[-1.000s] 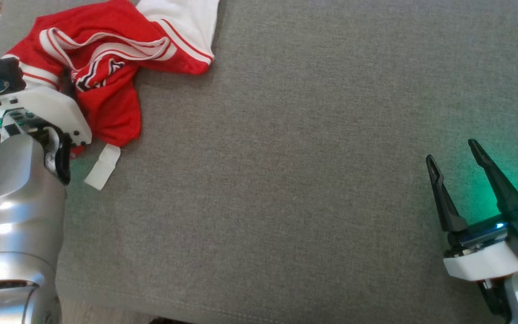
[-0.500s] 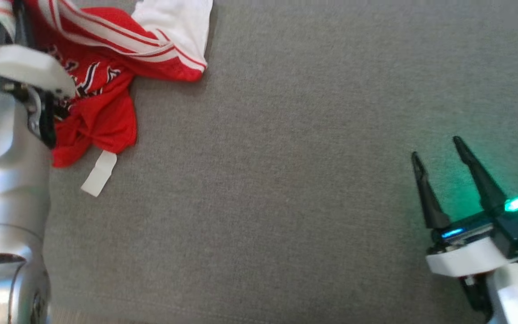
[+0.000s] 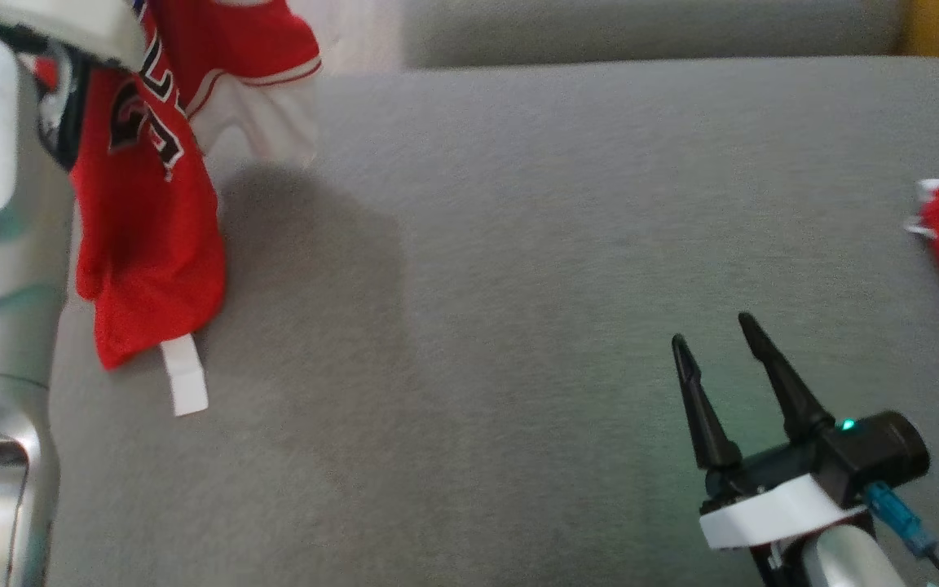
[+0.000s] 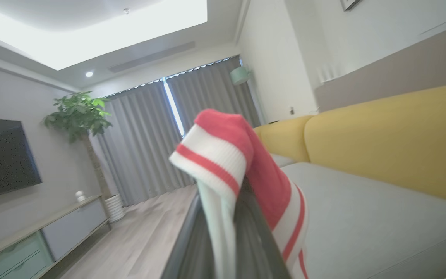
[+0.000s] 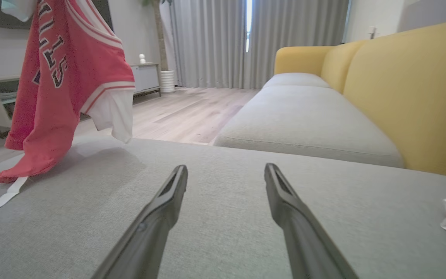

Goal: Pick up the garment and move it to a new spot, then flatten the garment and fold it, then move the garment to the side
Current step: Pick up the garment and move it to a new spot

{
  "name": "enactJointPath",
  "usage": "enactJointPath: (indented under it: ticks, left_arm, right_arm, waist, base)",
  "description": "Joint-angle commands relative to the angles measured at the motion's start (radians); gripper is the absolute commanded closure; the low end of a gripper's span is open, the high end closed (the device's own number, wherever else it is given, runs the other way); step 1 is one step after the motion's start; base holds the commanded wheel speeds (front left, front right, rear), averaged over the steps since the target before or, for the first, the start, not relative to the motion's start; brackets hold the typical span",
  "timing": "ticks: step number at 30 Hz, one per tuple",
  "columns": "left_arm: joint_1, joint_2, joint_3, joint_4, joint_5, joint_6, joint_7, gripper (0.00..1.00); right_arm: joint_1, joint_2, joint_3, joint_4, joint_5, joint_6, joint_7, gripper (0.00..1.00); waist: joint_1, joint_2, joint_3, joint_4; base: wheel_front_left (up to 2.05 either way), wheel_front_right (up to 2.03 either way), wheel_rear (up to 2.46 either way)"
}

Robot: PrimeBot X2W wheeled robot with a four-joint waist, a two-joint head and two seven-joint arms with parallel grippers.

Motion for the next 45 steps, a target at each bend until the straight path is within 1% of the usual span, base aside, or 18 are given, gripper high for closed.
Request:
enactJointPath:
  ticks: [1, 5, 8, 9, 12, 15, 19, 23, 27, 28, 29, 30, 31, 34, 36, 40, 42, 45]
  left_arm:
    - [-0.058, 0.042, -0.004, -0.078, -0.025, -0.005, 0.026, 1.0]
    - [-0.079, 0.039, -0.063, -0.166, -0.104, -0.005, 0.1, 1.0]
    - [-0.109, 0.038, -0.097, -0.213, -0.145, -0.006, 0.133, 1.0]
    - [-0.109, 0.038, -0.097, -0.213, -0.145, -0.006, 0.133, 1.0]
    - [-0.128, 0.024, -0.123, -0.24, -0.175, -0.006, 0.146, 1.0]
    - [-0.109, 0.006, -0.158, -0.25, -0.206, -0.006, 0.157, 1.0]
    - [-0.025, 0.001, -0.202, -0.237, -0.244, -0.006, 0.159, 1.0]
    - [0.102, -0.005, -0.228, -0.196, -0.281, -0.006, 0.146, 1.0]
    - [0.206, -0.004, -0.25, -0.136, -0.279, 0.001, 0.077, 1.0]
    - [0.224, -0.008, -0.258, -0.117, -0.273, 0.003, 0.05, 0.94]
    - [0.241, -0.015, -0.261, -0.094, -0.273, 0.006, 0.029, 0.7]
    - [0.252, -0.021, -0.263, -0.07, -0.27, 0.013, 0.012, 0.51]
    - [0.266, -0.03, -0.269, -0.029, -0.256, 0.032, -0.018, 0.0]
    - [0.286, -0.05, -0.254, -0.004, -0.248, 0.074, -0.046, 0.0]
    - [0.309, -0.055, -0.235, -0.017, -0.241, 0.104, -0.051, 0.0]
    - [0.425, -0.047, -0.184, -0.156, -0.188, 0.201, -0.052, 0.0]
    - [0.517, -0.055, -0.155, -0.236, -0.173, 0.236, -0.052, 0.0]
    - [0.674, -0.077, -0.12, -0.356, -0.156, 0.277, -0.052, 0.0]
  right_arm:
    - [0.001, 0.011, 0.023, -0.026, 0.011, -0.001, -0.006, 0.0]
    - [0.015, 0.032, 0.023, -0.025, 0.016, -0.001, -0.006, 0.0]
    - [0.023, 0.042, 0.022, -0.023, 0.019, -0.001, -0.006, 0.0]
    - [0.023, 0.042, 0.022, -0.023, 0.019, -0.001, -0.006, 0.0]
    - [0.028, 0.048, 0.017, -0.023, 0.021, -0.001, -0.006, 0.0]
    - [0.028, 0.052, 0.018, -0.024, 0.023, -0.001, -0.006, 0.0]
    - [0.029, 0.054, 0.015, -0.03, 0.027, -0.001, -0.006, 0.0]
    - [0.029, 0.055, 0.011, -0.034, 0.032, -0.001, -0.006, 0.0]
    - [0.013, 0.055, 0.01, -0.039, 0.04, -0.001, -0.006, 0.0]
    - [0.008, 0.055, 0.012, -0.038, 0.04, -0.001, -0.006, 0.0]
    - [0.002, 0.055, 0.013, -0.038, 0.041, -0.001, -0.006, 0.0]
    - [-0.003, 0.055, 0.015, -0.037, 0.042, -0.001, -0.006, 0.0]
    - [-0.013, 0.055, 0.017, -0.037, 0.043, -0.001, -0.006, 0.0]
    - [-0.017, 0.055, 0.013, -0.036, 0.039, -0.001, -0.006, 0.0]
    - [-0.013, 0.055, 0.002, -0.032, 0.037, -0.001, -0.006, 0.0]
    - [0.004, 0.055, -0.022, -0.021, 0.032, -0.001, -0.006, 0.0]
    - [0.02, 0.055, -0.037, -0.018, 0.034, -0.001, -0.006, 0.0]
    - [0.049, 0.055, -0.056, -0.011, 0.03, -0.001, -0.006, 0.0]
  waist:
    - [0.0003, 0.0, -0.131, -0.142]
    - [0.0003, 0.0, -0.166, -0.219]
    - [0.0003, 0.0, -0.179, -0.267]
    - [0.0003, 0.0, -0.179, -0.267]
    - [0.0003, 0.0, -0.183, -0.302]
    - [0.0003, 0.0, -0.18, -0.328]
    - [0.0003, 0.0, -0.163, -0.343]
    - [0.0003, 0.0, -0.123, -0.337]
    - [0.0003, 0.0, -0.063, -0.321]
    - [0.0003, 0.0, -0.048, -0.317]
    - [0.0003, 0.0, -0.032, -0.313]
    - [0.0003, 0.0, -0.018, -0.308]
    - [0.0003, 0.0, 0.005, -0.296]
    - [0.0003, 0.0, 0.018, -0.269]
    - [0.0003, 0.0, 0.013, -0.245]
    - [0.0003, 0.0, -0.028, -0.195]
    - [0.0003, 0.0, -0.057, -0.167]
    - [0.0003, 0.0, -0.104, -0.127]
  base:
    - [0.0, 0.0, 0.0]
    - [0.0, 0.0, 0.0]
    - [0.0, 0.0, 0.0]
    - [0.0, 0.0, 0.0]
    - [0.0, 0.0, 0.0]
    - [0.0, 0.0, 0.0]
    - [0.0, 0.0, 0.0]
    - [0.0, 0.0, 0.0]
    - [0.0, 0.0, 0.0]
    - [0.0, 0.0, 0.0]
    - [0.0, 0.0, 0.0]
    - [0.0, 0.0, 0.0]
    - [0.0, 0.0, 0.0]
    - [0.0, 0.0, 0.0]
    - [0.0, 0.0, 0.0]
    - [0.0, 0.0, 0.0]
    - [0.0, 0.0, 0.0]
    - [0.0, 0.0, 0.0]
